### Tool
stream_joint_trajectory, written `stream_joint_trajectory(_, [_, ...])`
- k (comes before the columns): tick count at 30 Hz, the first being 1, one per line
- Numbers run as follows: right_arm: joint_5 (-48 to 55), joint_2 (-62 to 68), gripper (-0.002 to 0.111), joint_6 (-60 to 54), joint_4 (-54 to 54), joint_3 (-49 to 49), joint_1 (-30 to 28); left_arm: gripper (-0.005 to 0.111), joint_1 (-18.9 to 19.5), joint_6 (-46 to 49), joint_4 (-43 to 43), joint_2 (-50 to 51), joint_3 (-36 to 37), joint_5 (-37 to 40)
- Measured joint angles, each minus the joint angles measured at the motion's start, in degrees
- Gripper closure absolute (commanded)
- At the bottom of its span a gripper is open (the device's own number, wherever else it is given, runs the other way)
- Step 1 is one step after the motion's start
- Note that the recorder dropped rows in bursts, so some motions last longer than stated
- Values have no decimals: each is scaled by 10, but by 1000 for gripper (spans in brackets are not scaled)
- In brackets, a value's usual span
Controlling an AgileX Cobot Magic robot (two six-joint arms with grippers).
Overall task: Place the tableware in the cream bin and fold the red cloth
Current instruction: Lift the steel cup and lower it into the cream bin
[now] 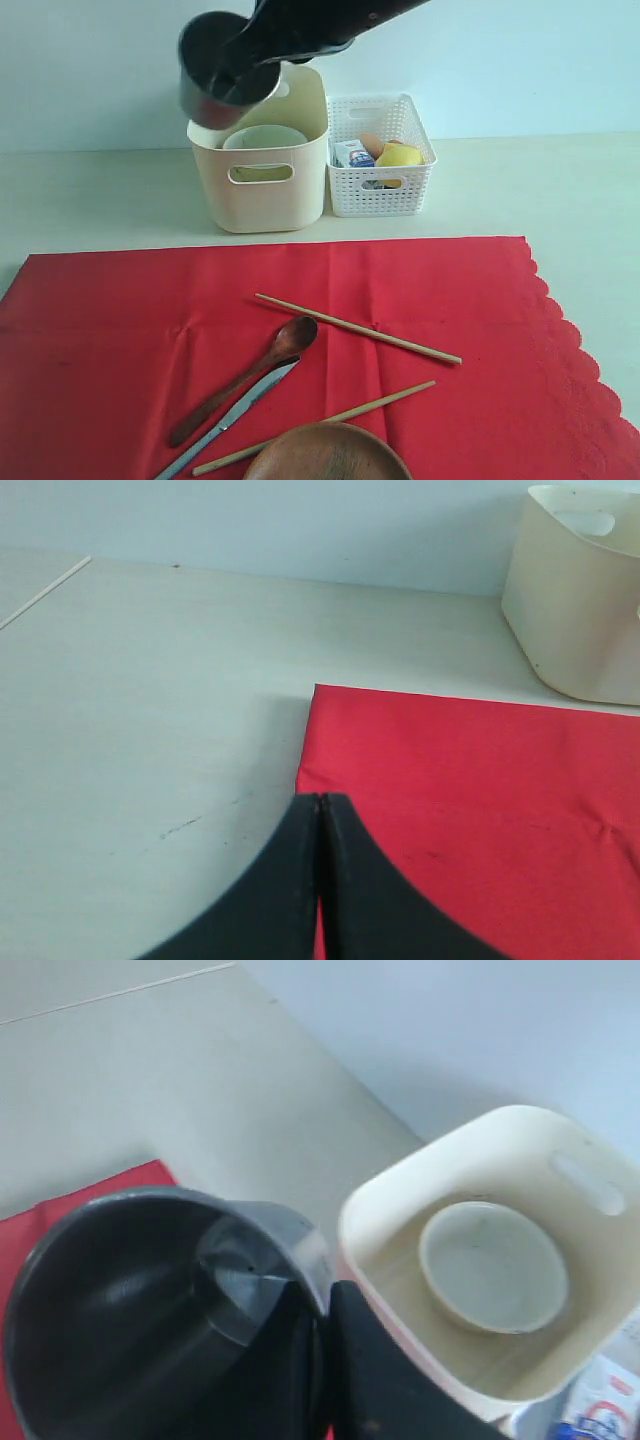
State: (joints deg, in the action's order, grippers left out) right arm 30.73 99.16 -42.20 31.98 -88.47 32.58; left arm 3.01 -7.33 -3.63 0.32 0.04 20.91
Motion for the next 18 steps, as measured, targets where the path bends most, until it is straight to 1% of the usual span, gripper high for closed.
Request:
stream_joint_trajectory(4, [-67,20,108,0,2,0,-35,106,0,0,0,0,0,0])
stream_joint_trajectory(9, [-144,59,108,0,22,0,-60,106,0,0,0,0,0,0])
stream_joint_trajectory(14, [-210,109,108,0,37,0,-68,106,0,0,0,0,0,0])
stream_joint_trajectory(18, [-241,146,108,0,41,0,-68,106,0,0,0,0,0,0])
